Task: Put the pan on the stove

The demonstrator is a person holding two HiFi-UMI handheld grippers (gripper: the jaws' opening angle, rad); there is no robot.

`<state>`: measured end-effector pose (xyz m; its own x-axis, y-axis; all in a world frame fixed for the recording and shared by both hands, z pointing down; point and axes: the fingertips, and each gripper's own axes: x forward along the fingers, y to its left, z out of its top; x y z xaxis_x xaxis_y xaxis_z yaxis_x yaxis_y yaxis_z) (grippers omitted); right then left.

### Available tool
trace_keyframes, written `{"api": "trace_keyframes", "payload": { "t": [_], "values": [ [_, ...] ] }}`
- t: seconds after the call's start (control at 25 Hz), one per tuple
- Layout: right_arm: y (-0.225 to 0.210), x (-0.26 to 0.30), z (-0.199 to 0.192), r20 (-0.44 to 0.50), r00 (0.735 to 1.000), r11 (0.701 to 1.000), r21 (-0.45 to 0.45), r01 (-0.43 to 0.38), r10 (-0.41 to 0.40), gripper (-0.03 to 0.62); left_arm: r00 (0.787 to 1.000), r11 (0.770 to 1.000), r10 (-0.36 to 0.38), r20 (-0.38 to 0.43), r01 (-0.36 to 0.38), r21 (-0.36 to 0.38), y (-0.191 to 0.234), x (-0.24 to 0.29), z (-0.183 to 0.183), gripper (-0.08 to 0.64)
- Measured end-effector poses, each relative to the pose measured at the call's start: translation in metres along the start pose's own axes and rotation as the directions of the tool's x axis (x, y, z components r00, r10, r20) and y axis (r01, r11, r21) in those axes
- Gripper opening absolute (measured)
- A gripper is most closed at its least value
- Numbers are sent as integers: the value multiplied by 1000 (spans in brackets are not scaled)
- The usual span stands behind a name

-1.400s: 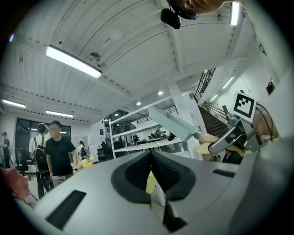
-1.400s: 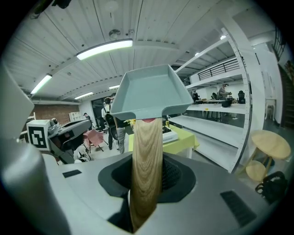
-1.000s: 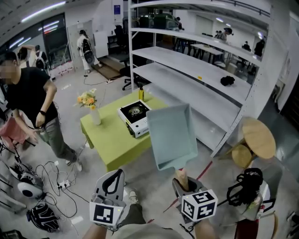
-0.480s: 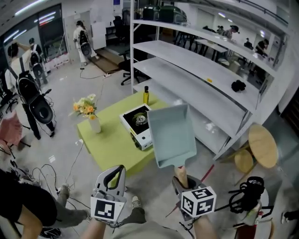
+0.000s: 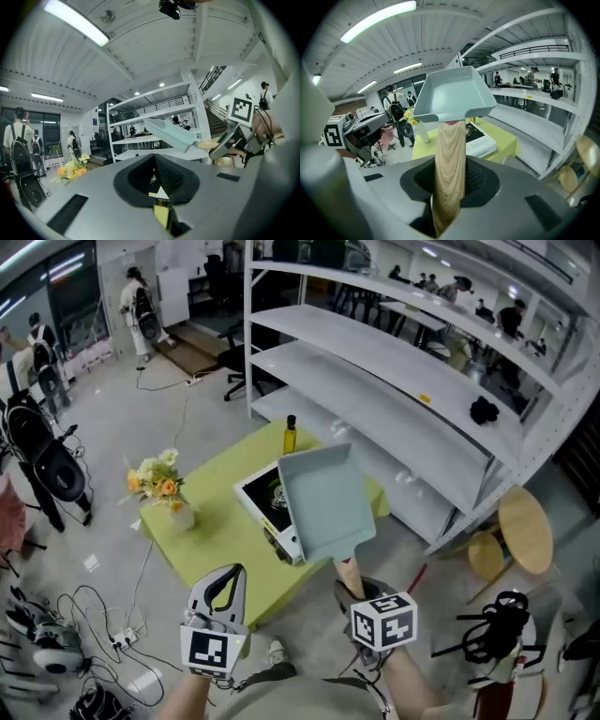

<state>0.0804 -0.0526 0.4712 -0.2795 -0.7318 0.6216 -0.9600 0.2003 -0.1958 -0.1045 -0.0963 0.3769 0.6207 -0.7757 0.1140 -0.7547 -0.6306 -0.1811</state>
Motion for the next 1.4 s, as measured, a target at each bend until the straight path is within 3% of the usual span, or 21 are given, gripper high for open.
{"api": "trace_keyframes", "payload": {
  "t": [0.28,0.6,0.88,1.4],
  "values": [
    [-12,72,9,-114,993,1000,7,12,-11,100,999,1000,-23,-37,22,-16,31,37,-27,8],
    [-29,130,1,-229,973,999,34,-7,15,101,995,998,-34,-92,29,-53,39,75,-58,8],
    [-49,172,-8,-312,949,999,30,-37,44,100,985,996,-12,-171,-3,-88,42,111,-89,8],
    [-80,237,-22,-434,897,996,19,-89,89,101,970,987,43,-237,-79,-141,50,160,-120,8]
  ]
}}
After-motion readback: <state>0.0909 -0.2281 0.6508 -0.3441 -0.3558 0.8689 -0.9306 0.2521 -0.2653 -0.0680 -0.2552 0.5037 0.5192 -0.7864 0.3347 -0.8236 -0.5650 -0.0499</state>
